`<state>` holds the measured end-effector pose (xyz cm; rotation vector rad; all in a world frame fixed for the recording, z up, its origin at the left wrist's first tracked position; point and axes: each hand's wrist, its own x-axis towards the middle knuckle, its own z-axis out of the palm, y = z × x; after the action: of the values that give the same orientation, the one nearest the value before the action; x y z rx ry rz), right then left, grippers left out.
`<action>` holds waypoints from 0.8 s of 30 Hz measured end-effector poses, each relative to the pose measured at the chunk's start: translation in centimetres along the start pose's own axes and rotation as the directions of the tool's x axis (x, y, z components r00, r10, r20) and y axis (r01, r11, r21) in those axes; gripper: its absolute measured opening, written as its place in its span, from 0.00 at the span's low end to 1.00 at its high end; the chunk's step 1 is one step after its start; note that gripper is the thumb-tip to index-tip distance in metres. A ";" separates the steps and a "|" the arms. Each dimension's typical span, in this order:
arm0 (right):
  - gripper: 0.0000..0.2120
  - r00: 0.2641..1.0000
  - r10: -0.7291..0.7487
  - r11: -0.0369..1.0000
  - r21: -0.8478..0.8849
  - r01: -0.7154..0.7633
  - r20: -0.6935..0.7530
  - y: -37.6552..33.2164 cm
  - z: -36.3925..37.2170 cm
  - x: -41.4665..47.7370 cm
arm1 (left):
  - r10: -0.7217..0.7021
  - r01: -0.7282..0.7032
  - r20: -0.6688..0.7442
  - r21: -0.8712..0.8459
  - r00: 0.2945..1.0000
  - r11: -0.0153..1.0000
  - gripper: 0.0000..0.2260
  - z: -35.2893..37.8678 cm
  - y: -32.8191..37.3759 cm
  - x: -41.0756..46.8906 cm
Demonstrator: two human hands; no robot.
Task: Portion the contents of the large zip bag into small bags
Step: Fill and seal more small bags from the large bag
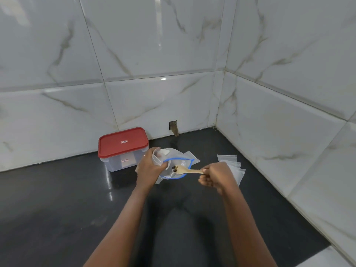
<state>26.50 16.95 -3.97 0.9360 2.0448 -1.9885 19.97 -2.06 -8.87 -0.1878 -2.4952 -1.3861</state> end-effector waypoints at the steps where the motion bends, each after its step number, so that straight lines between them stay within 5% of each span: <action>1: 0.13 1.000 -0.015 1.000 0.009 0.015 0.011 -0.2 -0.5 -0.3 | 0.000 0.000 0.005 -0.009 1.000 1.000 0.24 0.1 -0.1 -0.1; 6: 0.13 0.984 -0.177 0.984 0.007 0.177 0.015 -2.2 -1.7 -1.5 | -0.009 0.012 0.039 -0.078 0.999 0.997 0.25 -0.1 -0.2 -0.3; 10: 0.09 0.931 -0.364 0.911 -0.212 0.354 -0.007 -3.1 -0.5 -2.0 | 0.005 0.001 0.057 -0.110 0.998 0.994 0.25 0.1 -0.3 -0.4; 18: 0.13 0.765 -0.629 0.586 -0.561 0.584 0.139 -3.2 3.4 -3.4 | 0.008 -0.002 0.049 -0.111 0.999 0.994 0.24 0.1 -0.4 -0.4; 24: 0.21 0.708 -0.628 0.270 -0.763 0.587 0.323 -3.5 4.1 -3.8 | -0.015 0.017 0.030 -0.092 0.999 0.996 0.23 -0.1 -0.6 -0.2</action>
<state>26.40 12.10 0.48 -0.0974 3.1854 -0.7471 20.06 -2.44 -9.39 -0.2094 -2.4629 -1.5177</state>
